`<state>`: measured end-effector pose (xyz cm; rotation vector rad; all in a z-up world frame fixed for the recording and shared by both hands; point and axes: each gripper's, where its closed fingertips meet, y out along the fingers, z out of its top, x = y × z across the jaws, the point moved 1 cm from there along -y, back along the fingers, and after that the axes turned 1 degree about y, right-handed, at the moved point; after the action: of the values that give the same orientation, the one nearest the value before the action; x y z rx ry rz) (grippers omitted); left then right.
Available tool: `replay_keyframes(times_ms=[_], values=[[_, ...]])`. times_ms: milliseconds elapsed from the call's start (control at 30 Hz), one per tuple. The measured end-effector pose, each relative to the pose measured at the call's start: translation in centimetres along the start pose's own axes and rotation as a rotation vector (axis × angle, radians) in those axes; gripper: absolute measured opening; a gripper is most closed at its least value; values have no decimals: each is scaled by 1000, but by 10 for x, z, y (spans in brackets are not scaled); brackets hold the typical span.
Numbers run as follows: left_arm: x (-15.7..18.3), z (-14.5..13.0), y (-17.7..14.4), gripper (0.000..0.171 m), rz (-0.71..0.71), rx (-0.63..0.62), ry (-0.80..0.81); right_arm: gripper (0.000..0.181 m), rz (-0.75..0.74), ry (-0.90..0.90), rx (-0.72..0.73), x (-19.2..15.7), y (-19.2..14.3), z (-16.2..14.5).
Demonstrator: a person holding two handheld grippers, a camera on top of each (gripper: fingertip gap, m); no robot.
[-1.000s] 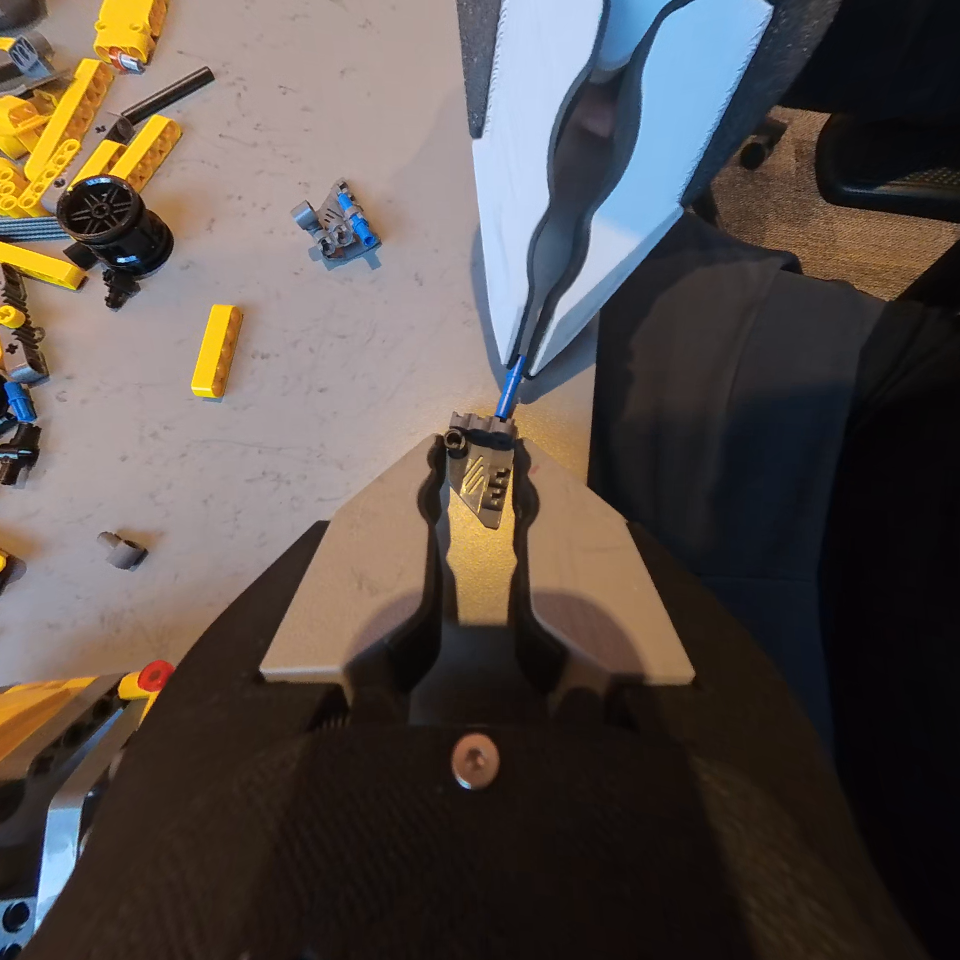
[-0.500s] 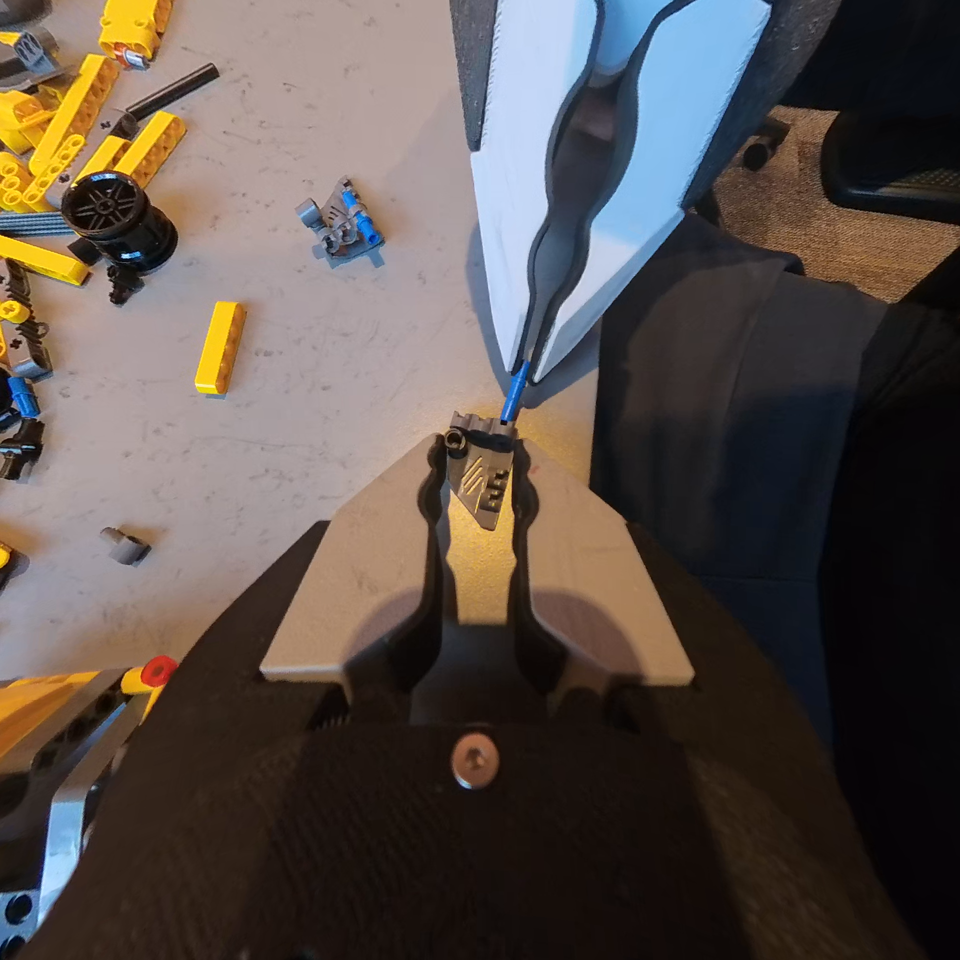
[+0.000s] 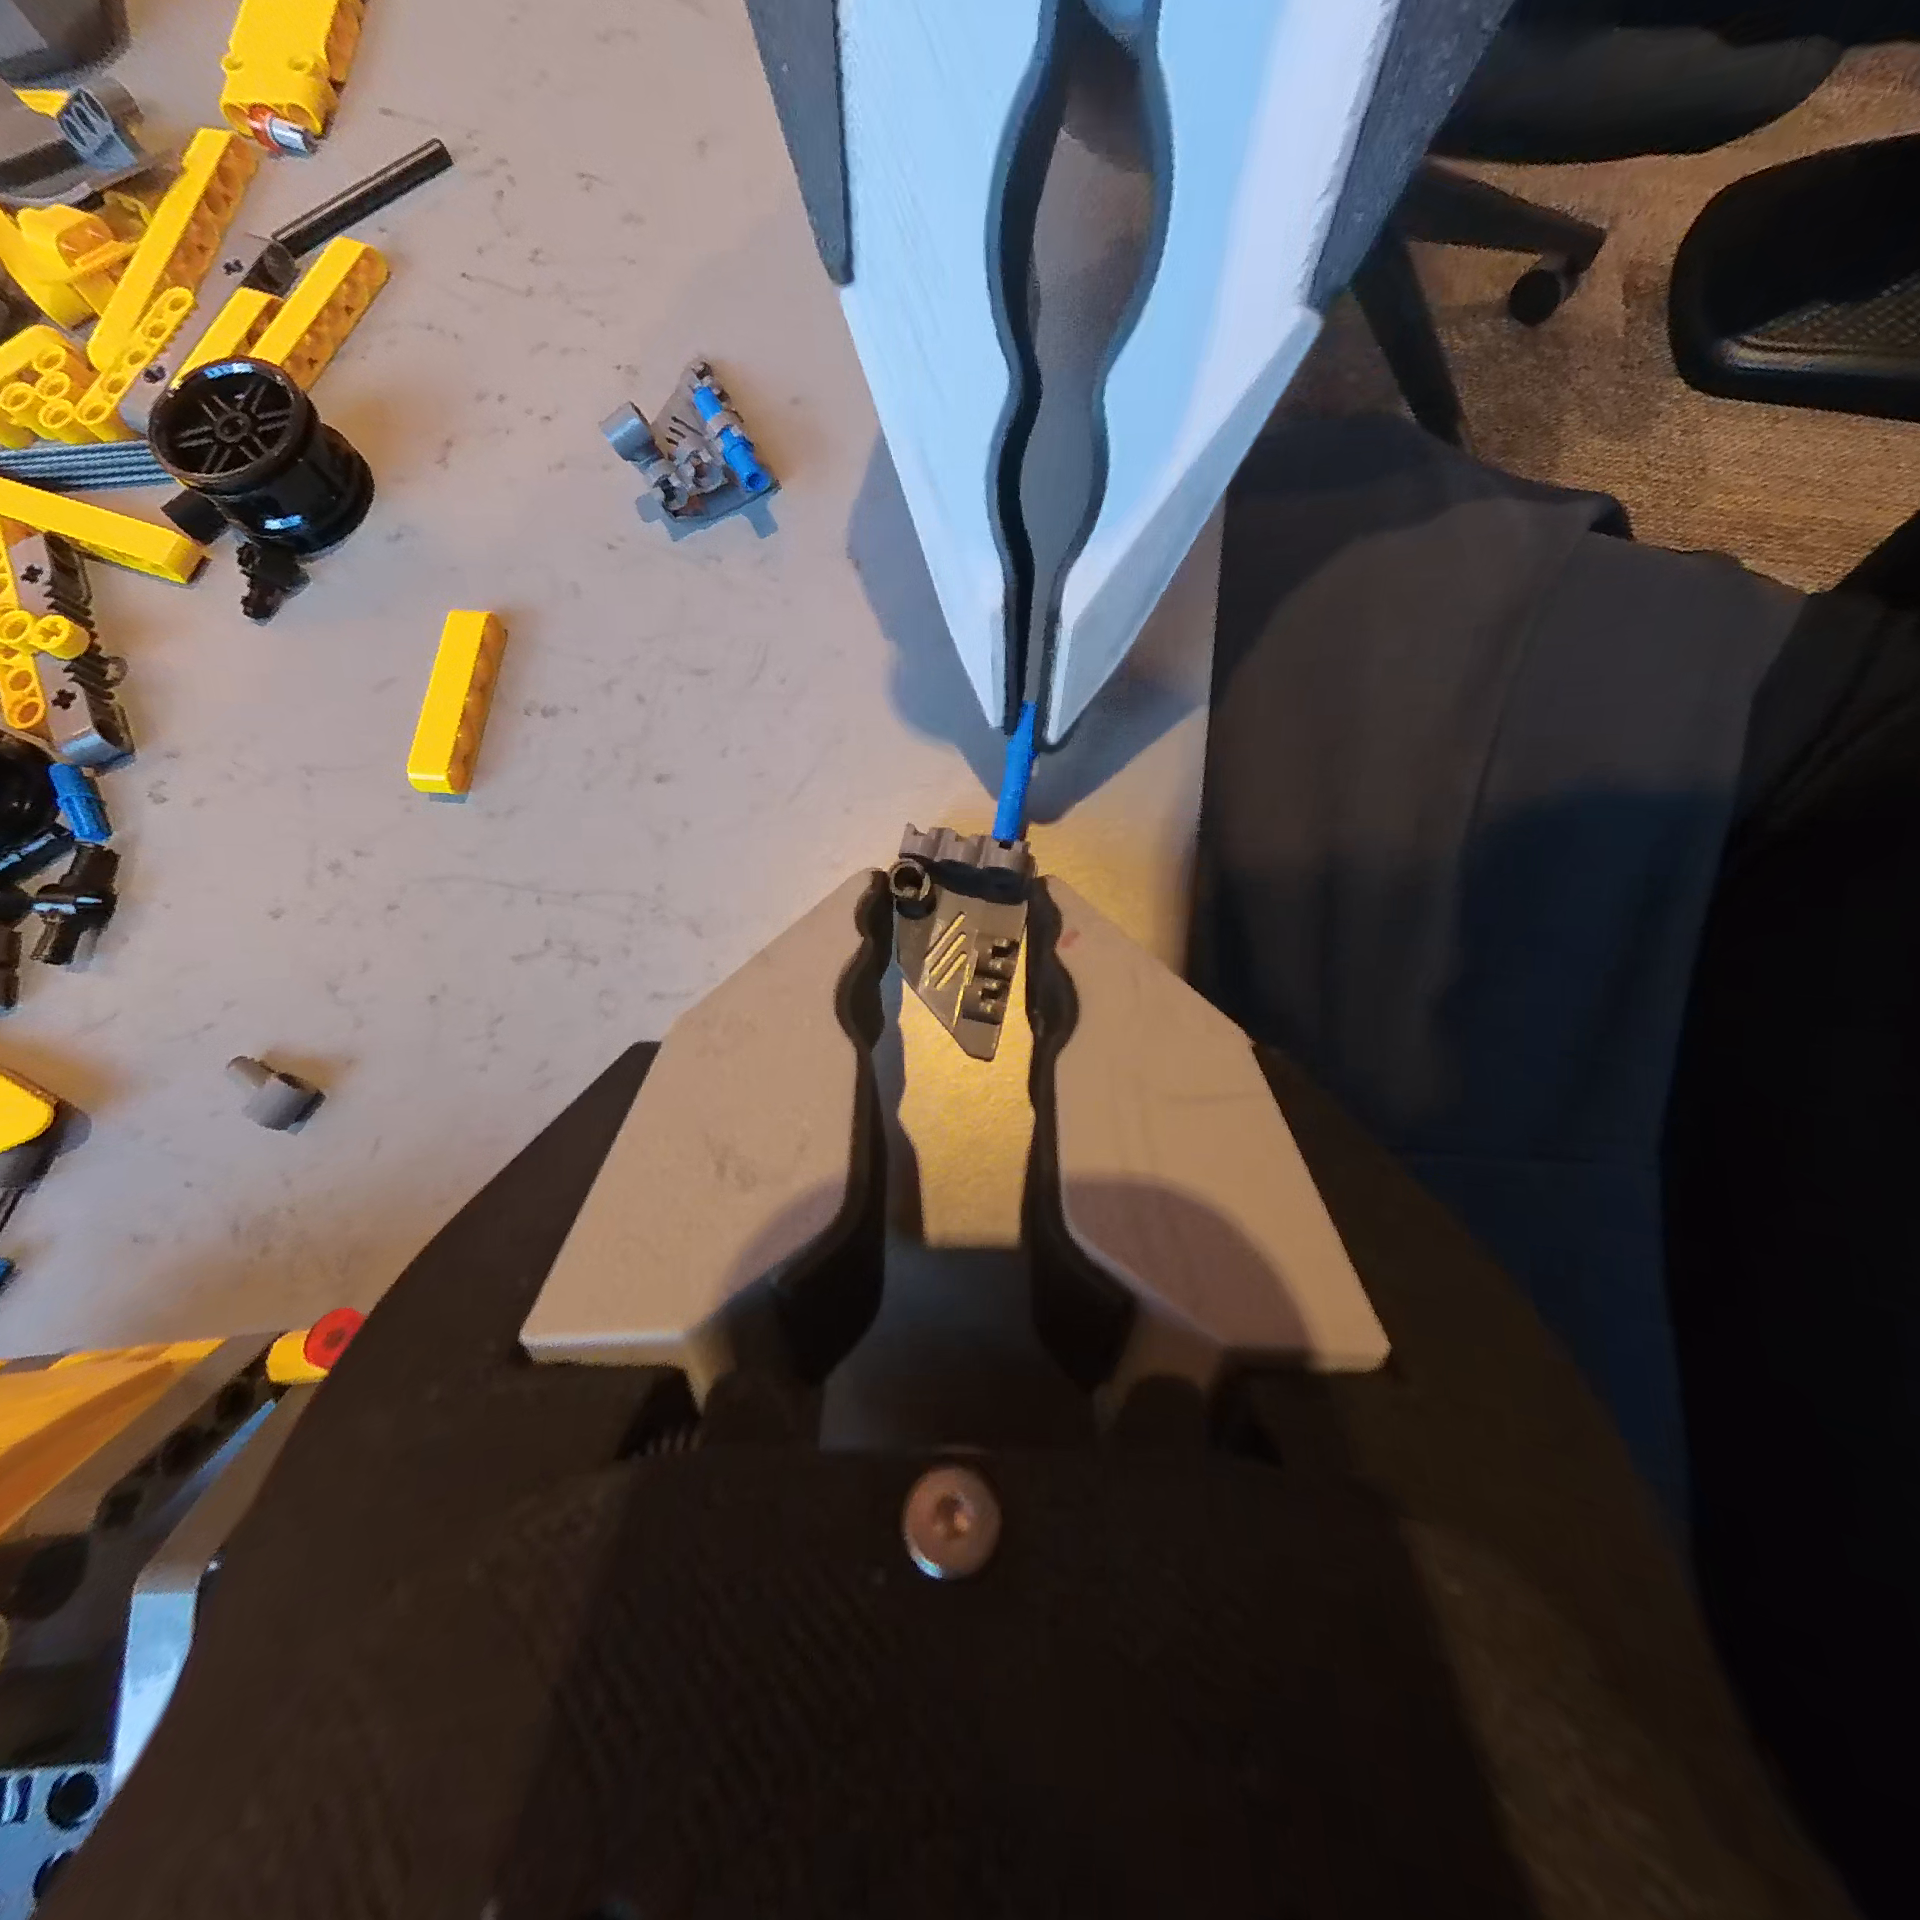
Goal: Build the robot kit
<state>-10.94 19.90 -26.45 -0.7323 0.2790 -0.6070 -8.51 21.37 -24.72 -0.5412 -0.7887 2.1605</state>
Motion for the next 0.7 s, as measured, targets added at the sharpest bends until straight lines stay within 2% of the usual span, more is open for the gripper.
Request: replay_keyframes(times_ms=[67, 167, 367, 533, 700], values=[[1, 1, 1, 24, -6, 1, -3, 3, 24, 27, 23, -2, -2, 5], [1, 1, 1, 25, -4, 4, -3, 3, 0, 22, 3, 0, -1, -1], [-1, 1, 0, 25, 26, 6, 13, 4, -61, 41, 60, 2, -1, -10], [0, 1, 0, 36, 15, 7, -8, 3, -112, 29, 137, 0, -10, -8], [-1, 2, -5, 39, 13, 29, -24, 3, -140, -3, 162, -5, -15, -7]])
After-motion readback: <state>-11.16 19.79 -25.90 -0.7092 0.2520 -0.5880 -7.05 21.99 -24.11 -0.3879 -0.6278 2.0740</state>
